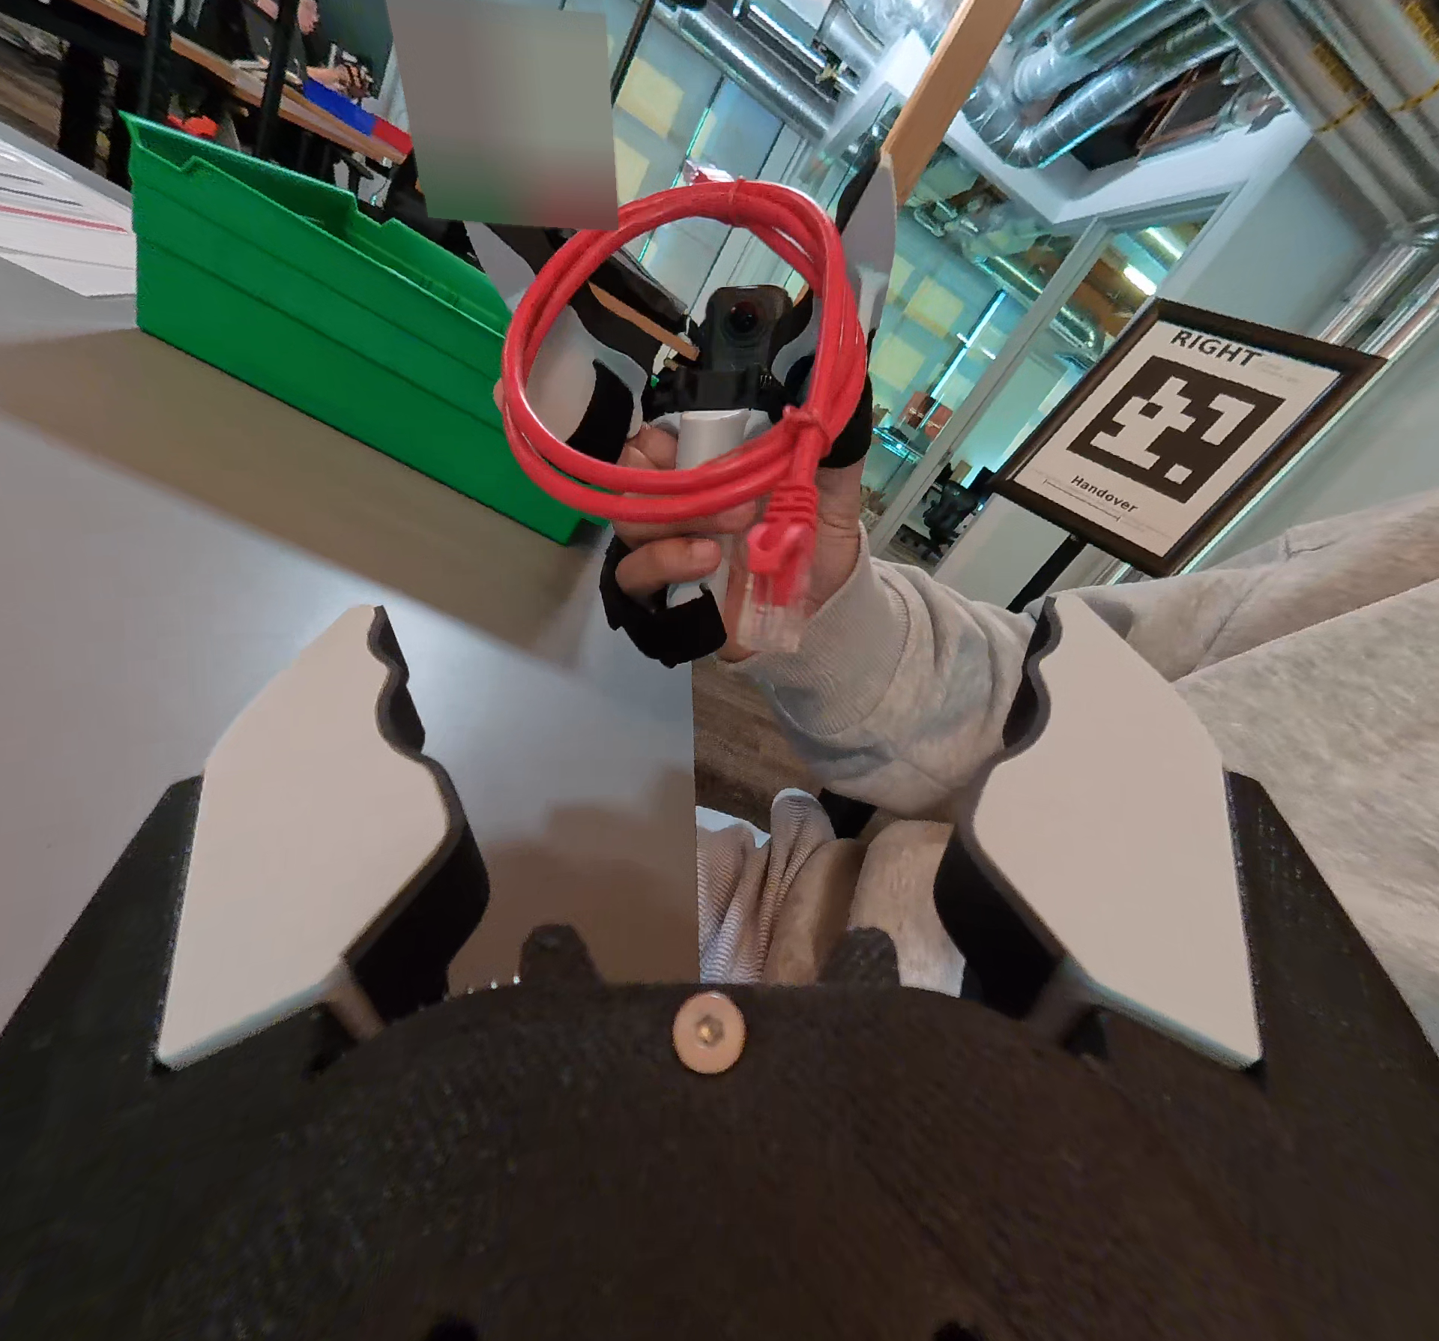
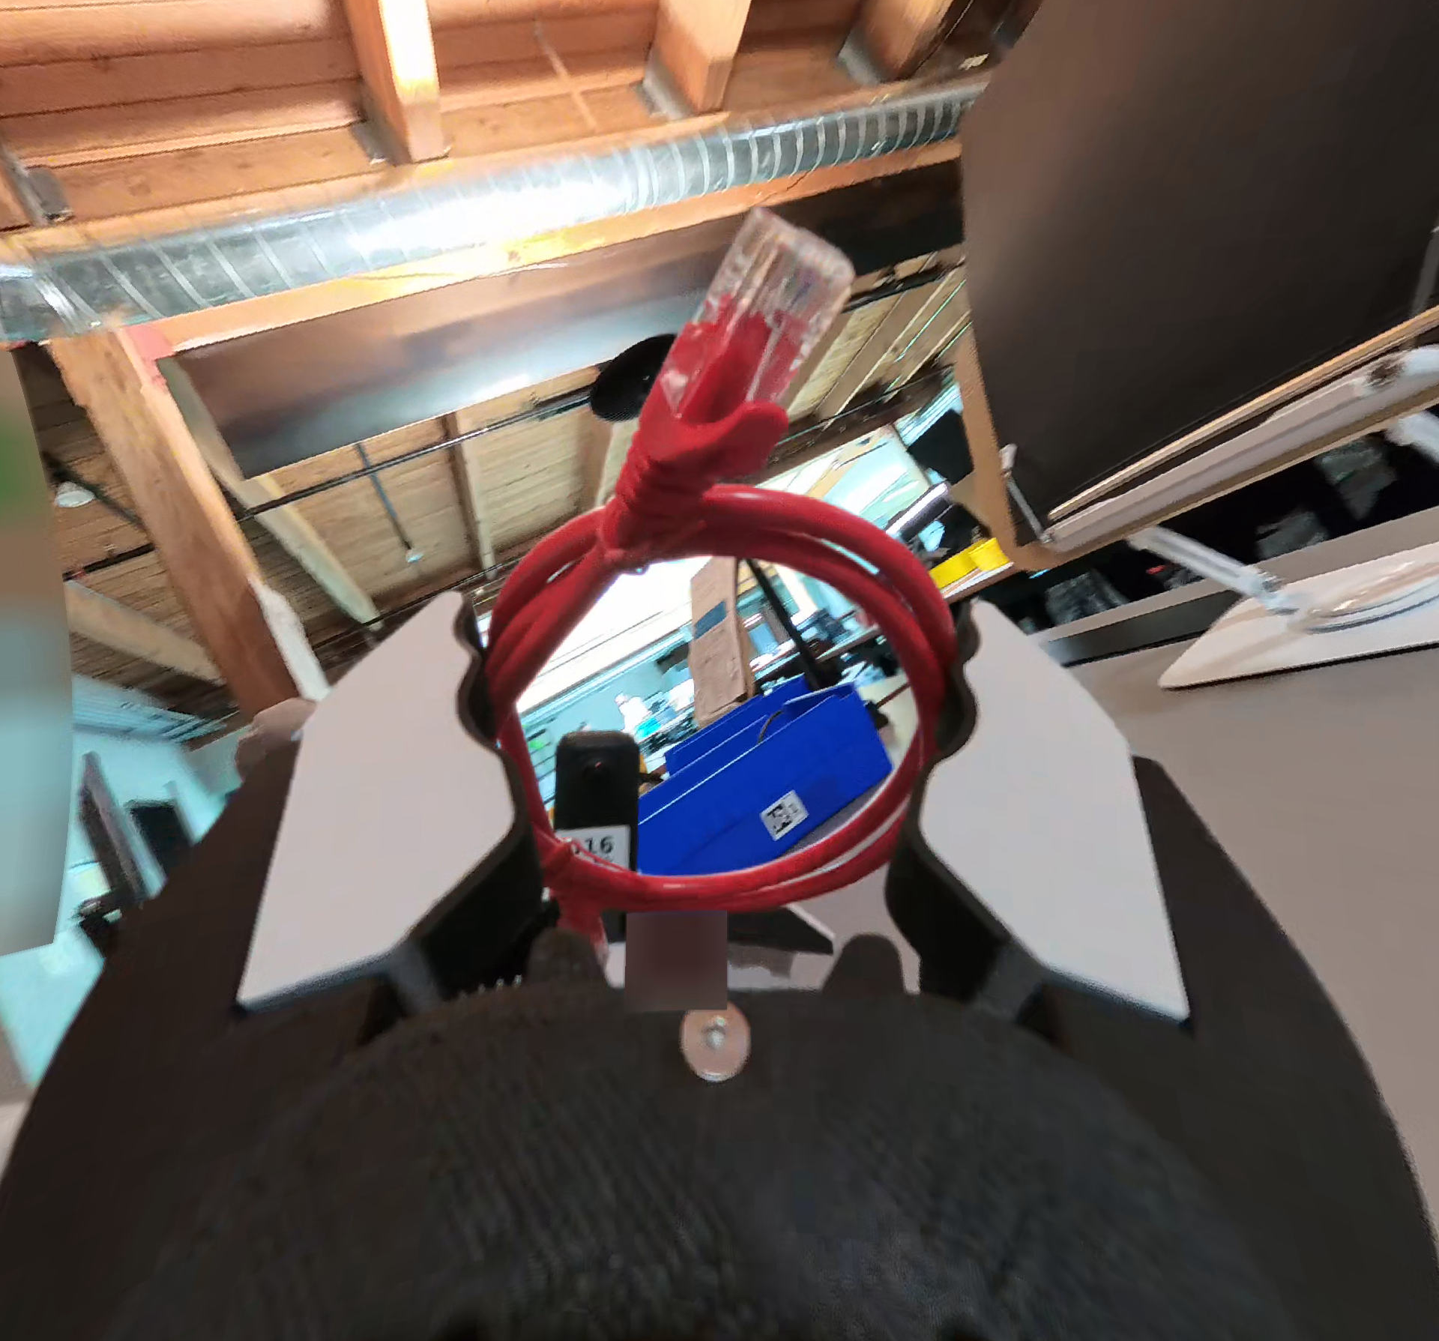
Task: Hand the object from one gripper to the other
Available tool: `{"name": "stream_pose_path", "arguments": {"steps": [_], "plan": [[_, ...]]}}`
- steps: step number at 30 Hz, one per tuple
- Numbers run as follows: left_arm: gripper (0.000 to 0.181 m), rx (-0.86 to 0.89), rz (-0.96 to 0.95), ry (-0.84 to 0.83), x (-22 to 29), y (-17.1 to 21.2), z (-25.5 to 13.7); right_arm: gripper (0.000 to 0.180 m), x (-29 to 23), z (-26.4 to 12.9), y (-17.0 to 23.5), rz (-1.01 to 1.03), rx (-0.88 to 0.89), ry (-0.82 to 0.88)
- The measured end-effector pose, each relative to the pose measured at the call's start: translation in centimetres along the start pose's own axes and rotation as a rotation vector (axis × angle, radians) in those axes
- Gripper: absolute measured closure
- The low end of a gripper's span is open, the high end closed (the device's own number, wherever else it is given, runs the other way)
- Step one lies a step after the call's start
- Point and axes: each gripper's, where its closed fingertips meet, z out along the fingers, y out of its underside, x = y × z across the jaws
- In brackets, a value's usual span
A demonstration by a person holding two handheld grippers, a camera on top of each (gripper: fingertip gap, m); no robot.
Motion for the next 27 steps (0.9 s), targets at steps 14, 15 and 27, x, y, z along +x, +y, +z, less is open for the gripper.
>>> {"name": "stream_pose_path", "arguments": {"steps": [14,15,27], "plan": [[0.037,0.454,-0.221,-0.017,0.7,-2.0,1.9,0.067,-1.9,0.6,1.6,0.008,0.125,0.099],[0.034,0.481,-0.158,-0.049,1.0,-2.4,1.8,0.067,-2.3,0.8,2.3,0.018,0.116,0.093],[0.059,0.571,-0.181,-0.004,1.9,-4.0,-0.1,0.067,-4.1,1.9,5.6,0.074,0.054,0.025]]}}
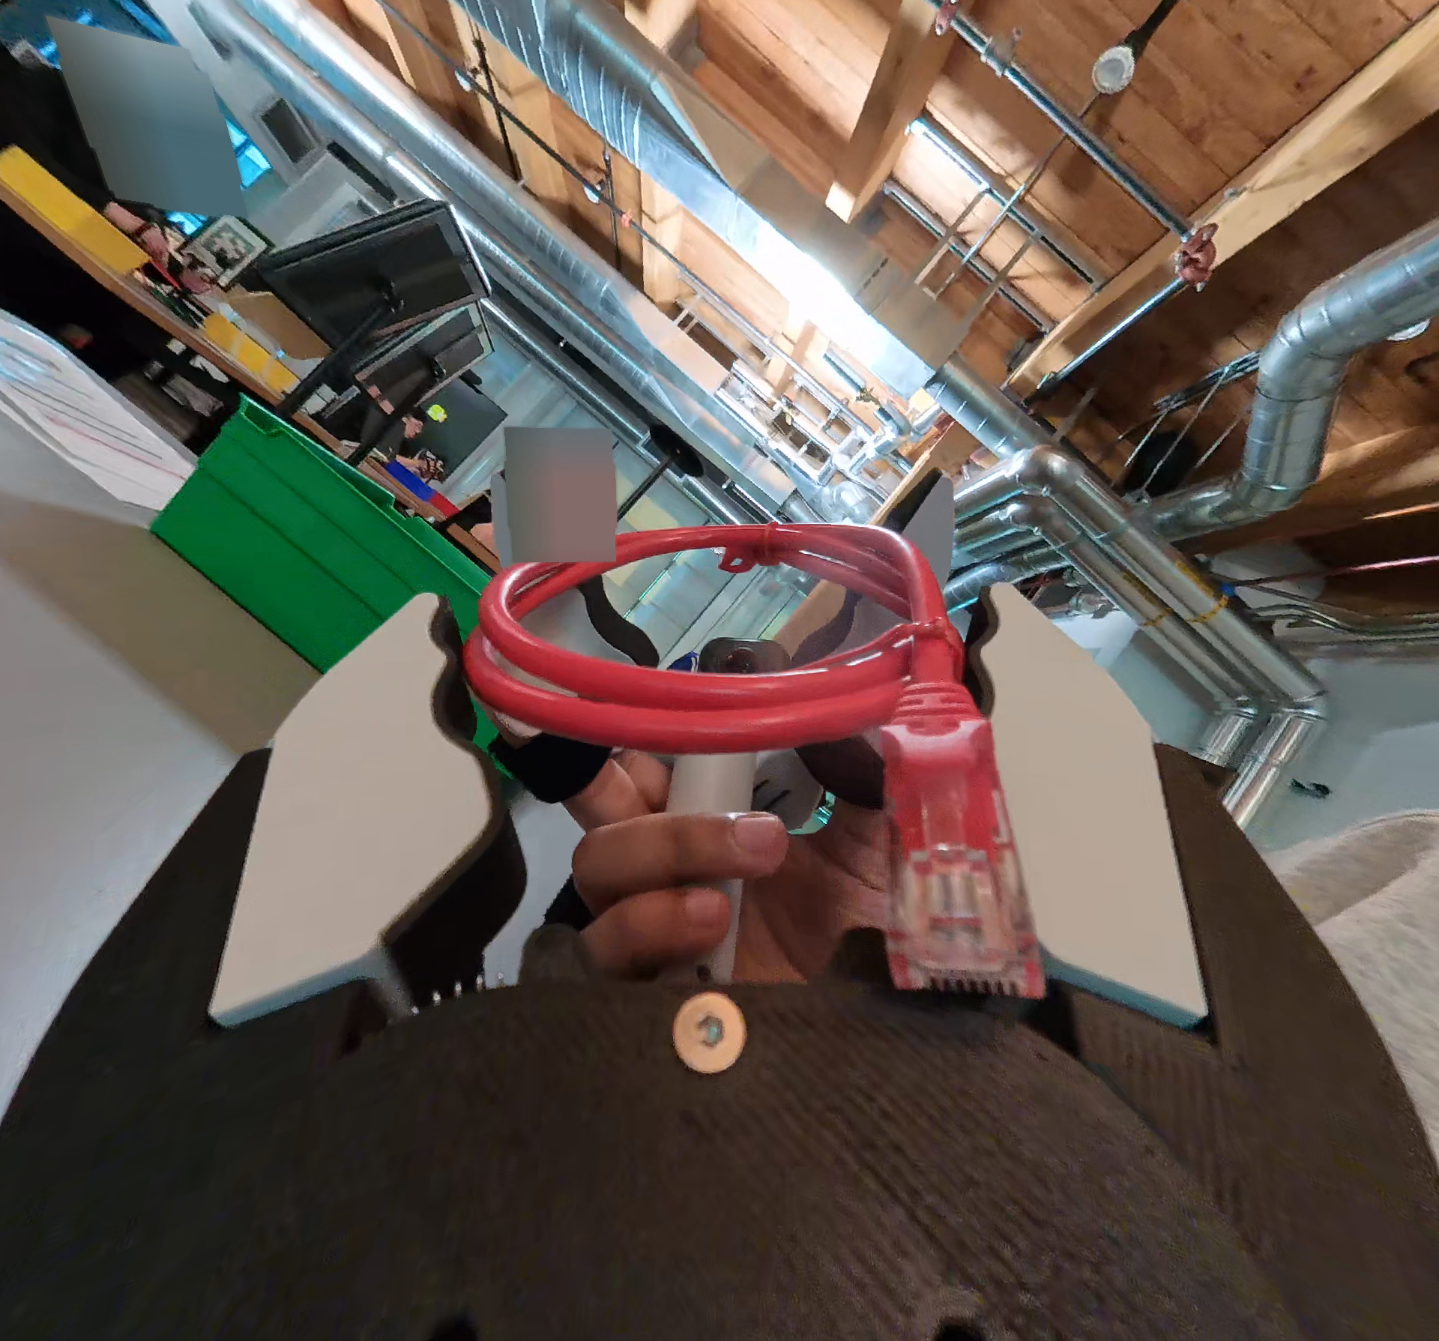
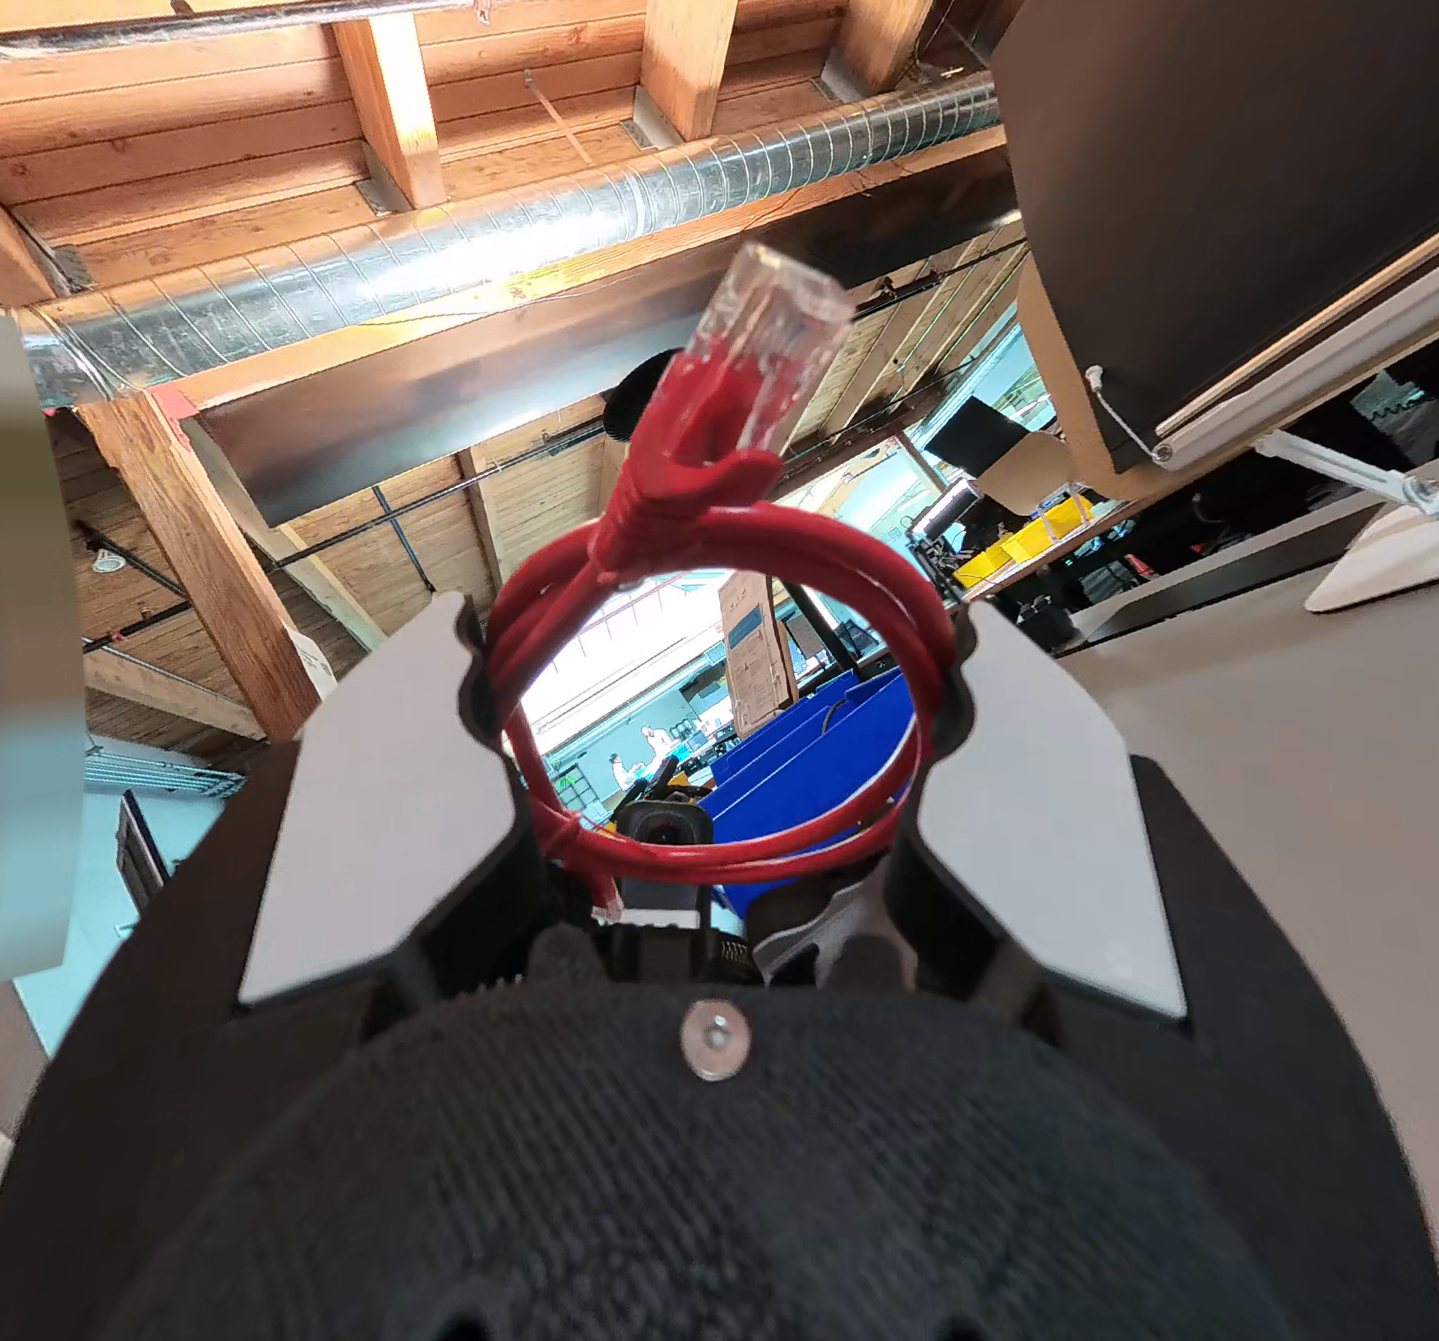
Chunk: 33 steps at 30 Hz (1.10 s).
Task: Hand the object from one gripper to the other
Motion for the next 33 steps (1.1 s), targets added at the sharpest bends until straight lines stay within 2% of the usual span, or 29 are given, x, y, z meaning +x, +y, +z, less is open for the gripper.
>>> {"name": "stream_pose_path", "arguments": {"steps": [8,18,21,28,33], "plan": [[0.067,-0.049,0.005,0.012,0.0,-0.2,-0.2,0.065,0.1,0.1,0.4,-0.006,-0.067,-0.028],[0.073,0.042,-0.014,0.016,-0.7,-3.7,-1.5,0.068,0.5,0.4,2.6,0.051,-0.184,-0.054],[0.074,0.081,-0.005,0.006,-1.0,-5.0,-2.1,0.068,0.9,0.4,3.7,0.108,-0.231,-0.050],[0.077,0.207,0.032,-0.052,-2.5,-9.9,-4.7,0.071,3.2,-0.2,5.6,0.379,-0.284,0.013],[0.080,0.194,0.073,-0.064,-2.6,-10.8,-5.2,0.073,3.9,-0.3,5.4,0.353,-0.308,0.030]]}}
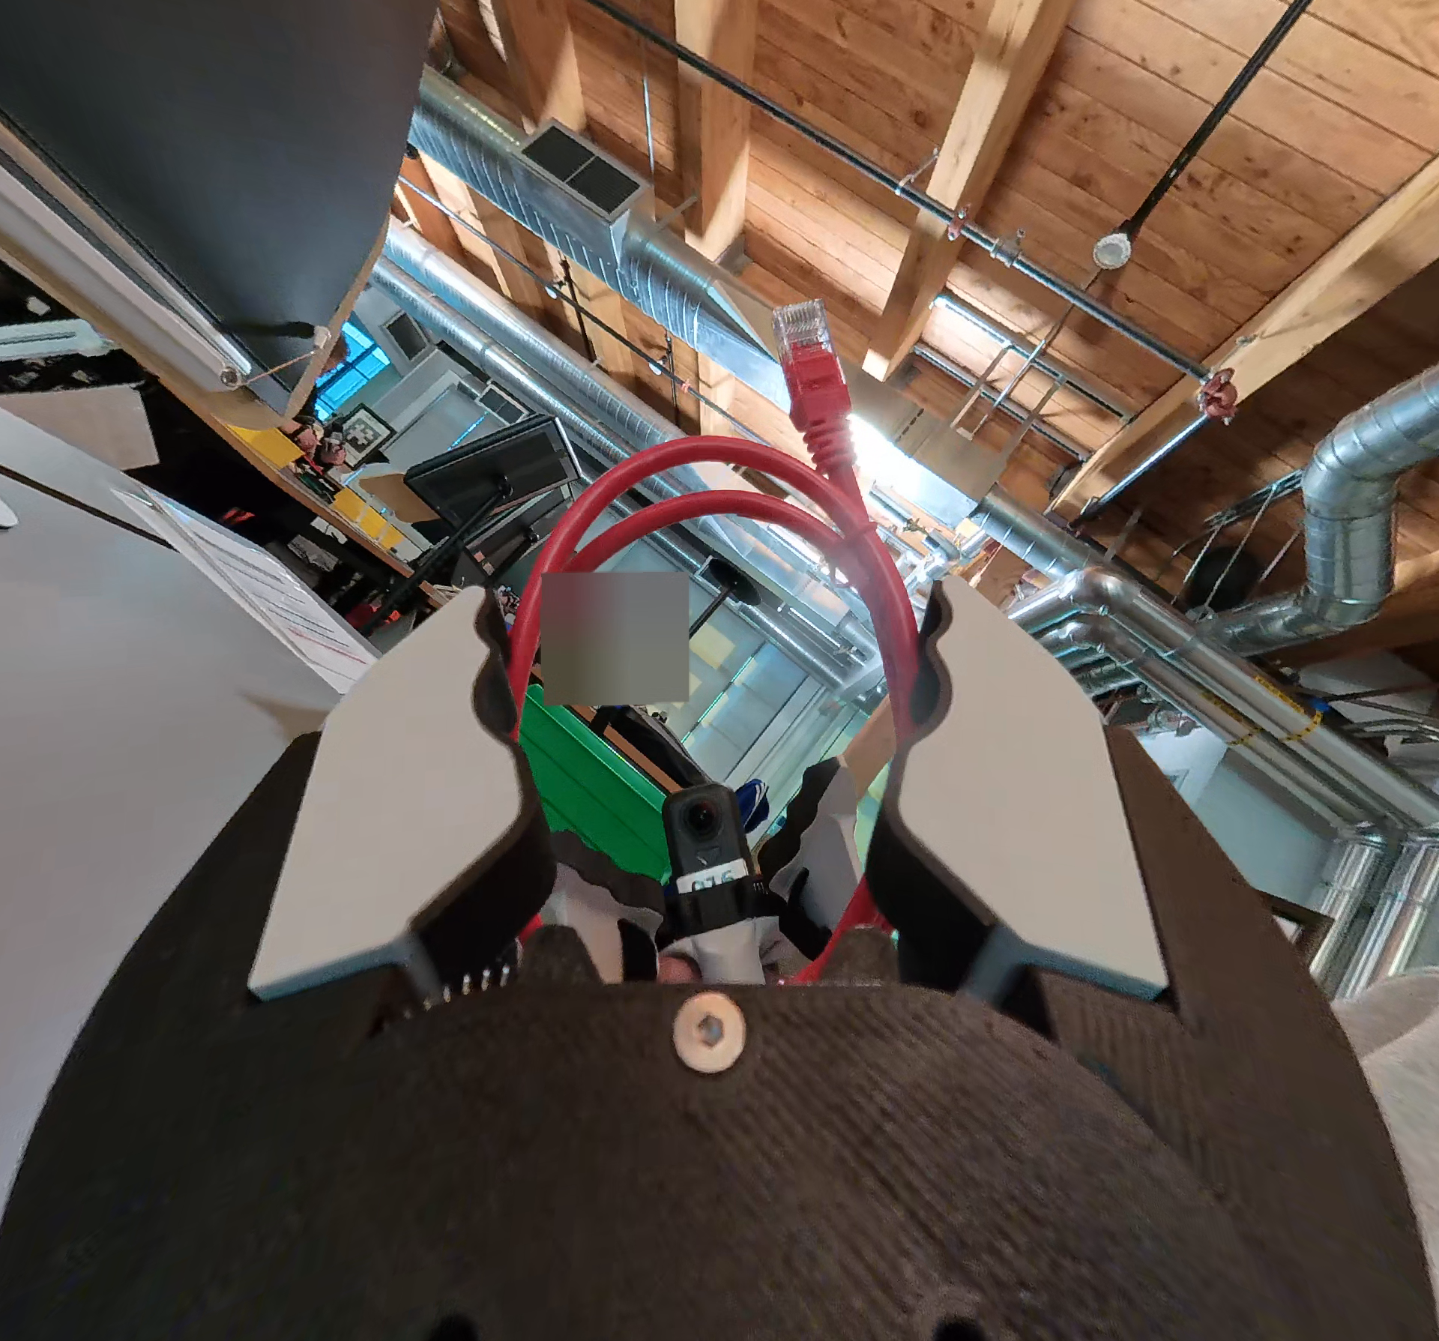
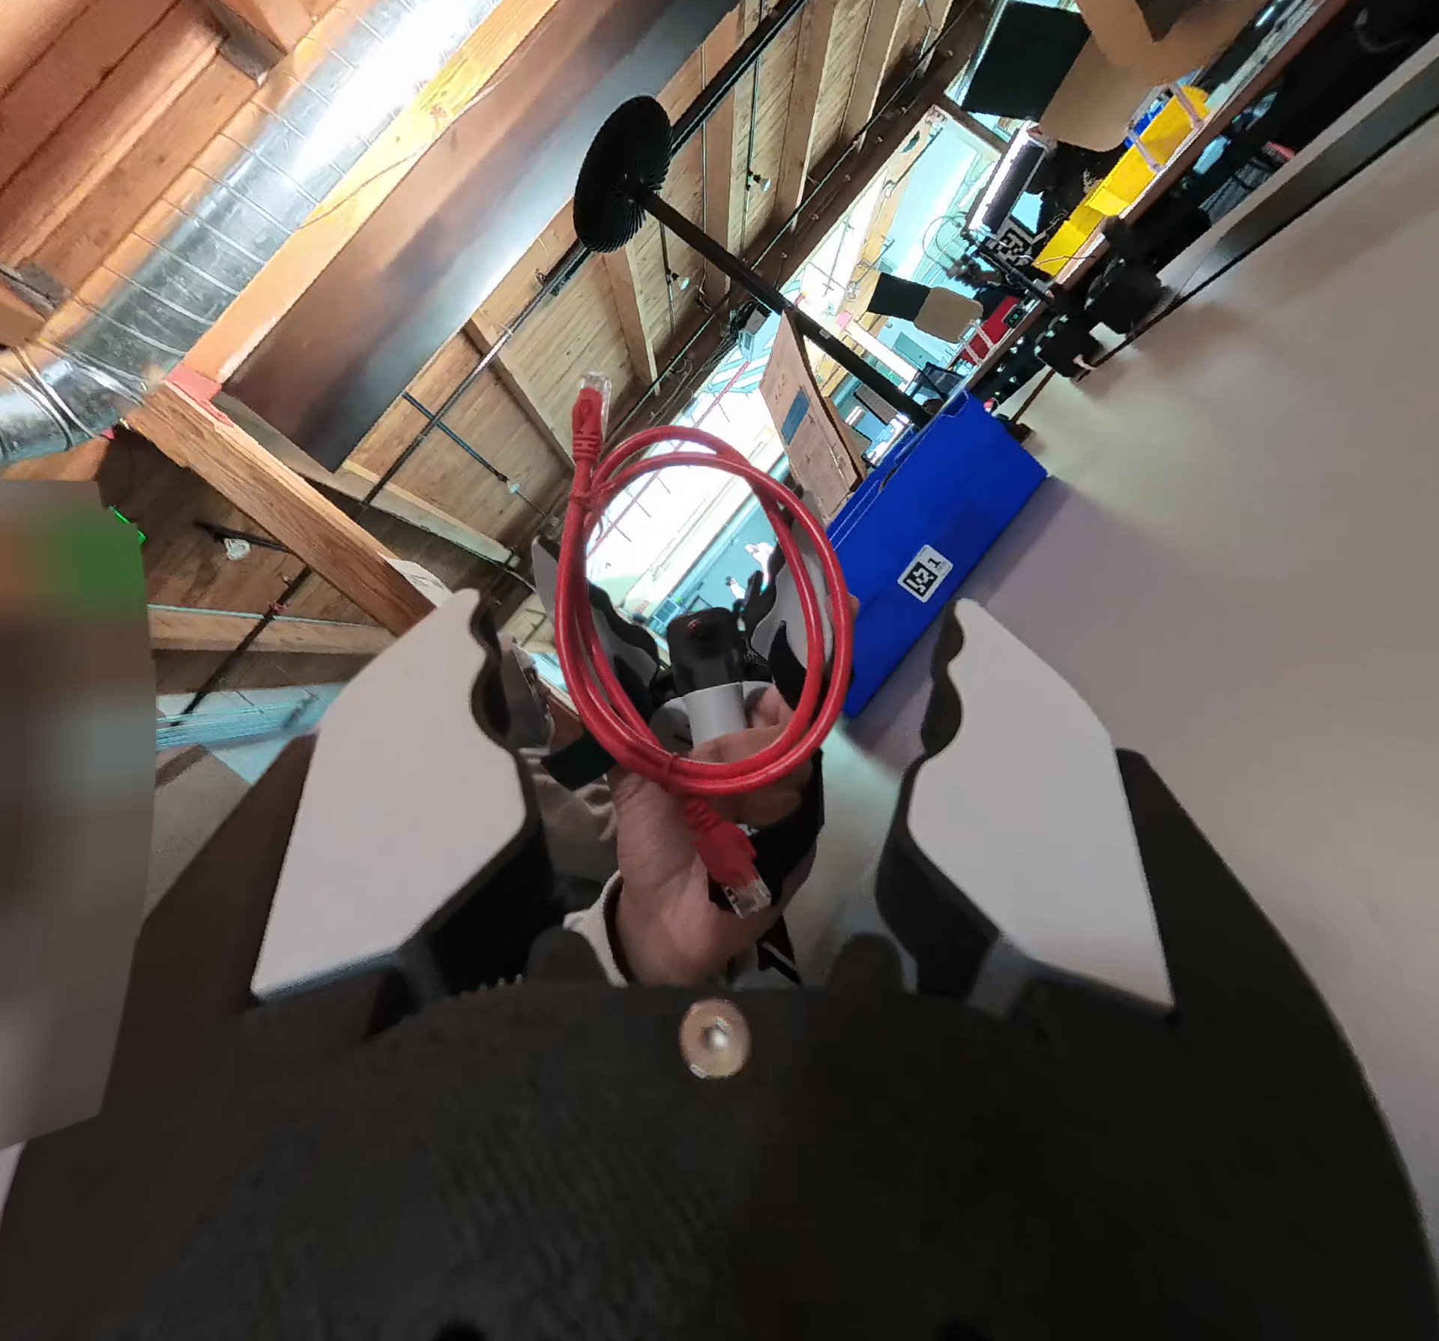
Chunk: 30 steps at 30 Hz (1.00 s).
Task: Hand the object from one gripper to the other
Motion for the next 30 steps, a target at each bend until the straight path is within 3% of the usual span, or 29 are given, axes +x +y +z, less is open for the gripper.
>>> {"name": "stream_pose_path", "arguments": {"steps": [6,11,14,19,22,30], "plan": [[0.079,-0.083,0.028,-0.006,0.2,1.6,0.5,0.112,-2.6,0.2,1.0,-0.242,-0.170,-0.083],[0.079,-0.204,0.077,0.023,0.9,3.7,1.2,0.130,-4.7,0.2,3.9,-0.475,-0.361,-0.164],[0.078,-0.252,0.118,0.020,1.0,4.8,1.4,0.141,-5.3,0.2,4.7,-0.425,-0.395,-0.203],[0.077,-0.280,0.174,-0.004,1.0,5.7,1.5,0.145,-5.6,0.4,5.4,-0.391,-0.411,-0.226],[0.077,-0.311,0.198,-0.001,1.1,6.5,1.7,0.171,-5.7,0.4,5.9,-0.430,-0.423,-0.221],[0.063,-0.280,0.131,0.031,1.5,6.2,1.8,0.173,-6.2,0.2,4.8,-0.458,-0.390,-0.218]]}}
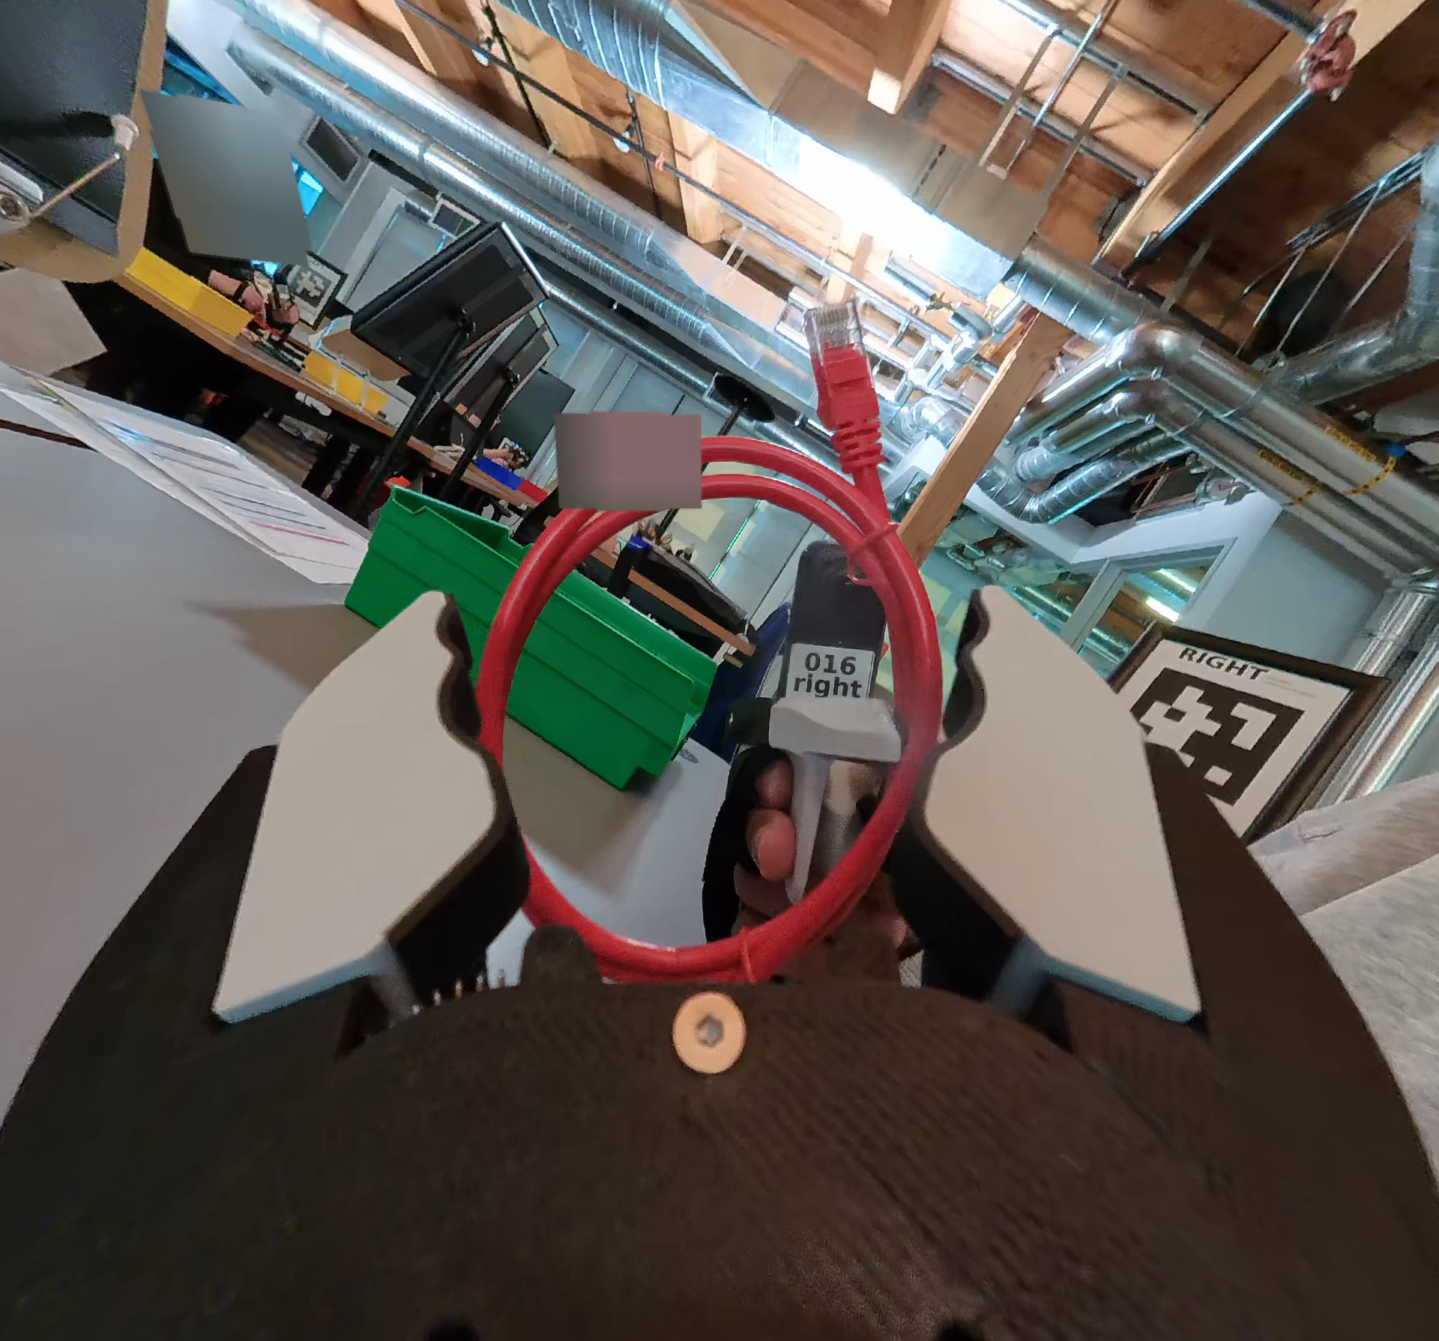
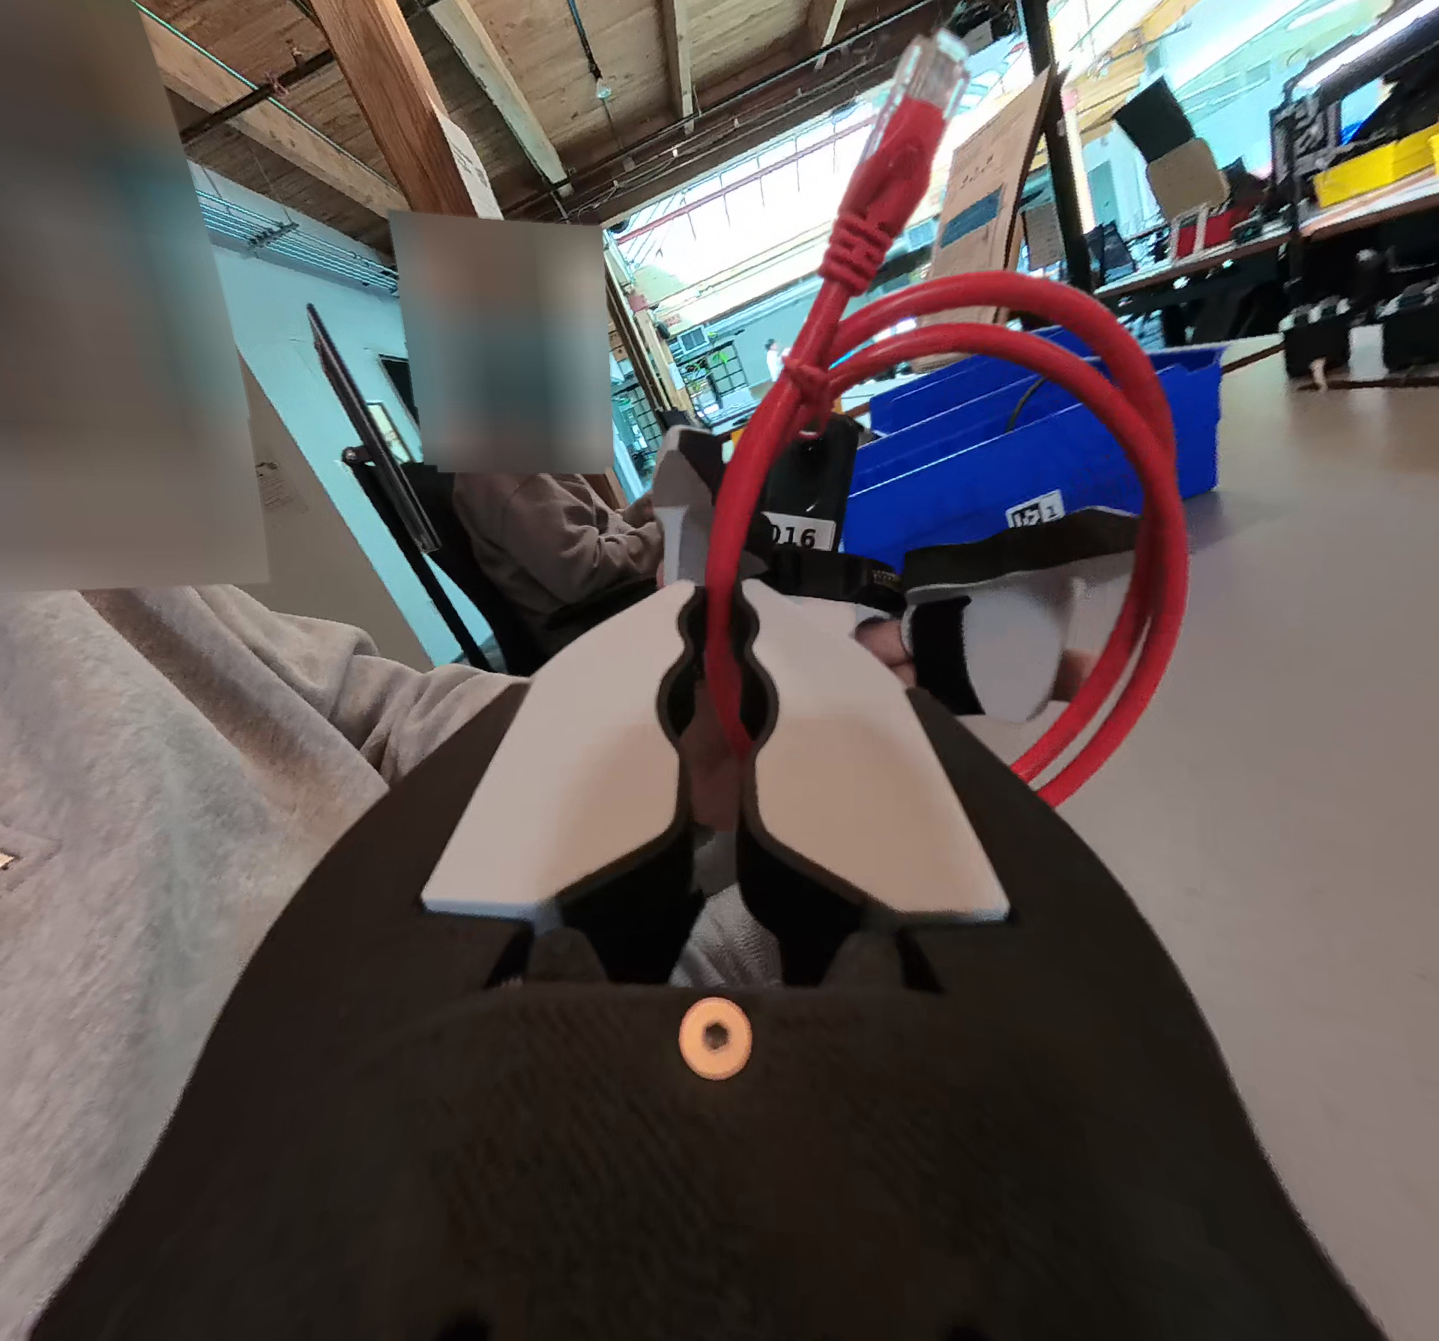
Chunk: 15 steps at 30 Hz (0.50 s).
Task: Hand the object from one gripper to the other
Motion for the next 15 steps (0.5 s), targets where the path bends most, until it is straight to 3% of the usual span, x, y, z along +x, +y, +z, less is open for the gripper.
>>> {"name": "stream_pose_path", "arguments": {"steps": [4,7,11,15], "plan": [[0.055,0.012,0.017,-0.025,-0.3,-0.3,-0.1,0.174,0.1,-1.2,-2.3,-0.127,0.011,0.090],[0.056,0.012,0.012,-0.033,-0.5,-0.3,-0.2,0.174,-0.1,-3.6,-6.2,-0.276,0.042,0.219],[0.059,0.015,-0.020,-0.030,-0.9,-0.3,-0.3,0.173,1.5,-10.3,-11.9,-0.464,0.014,0.571],[0.062,0.013,-0.034,-0.030,-1.0,-0.2,-0.2,0.173,5.2,-19.8,-14.1,-0.536,-0.146,0.999]]}}
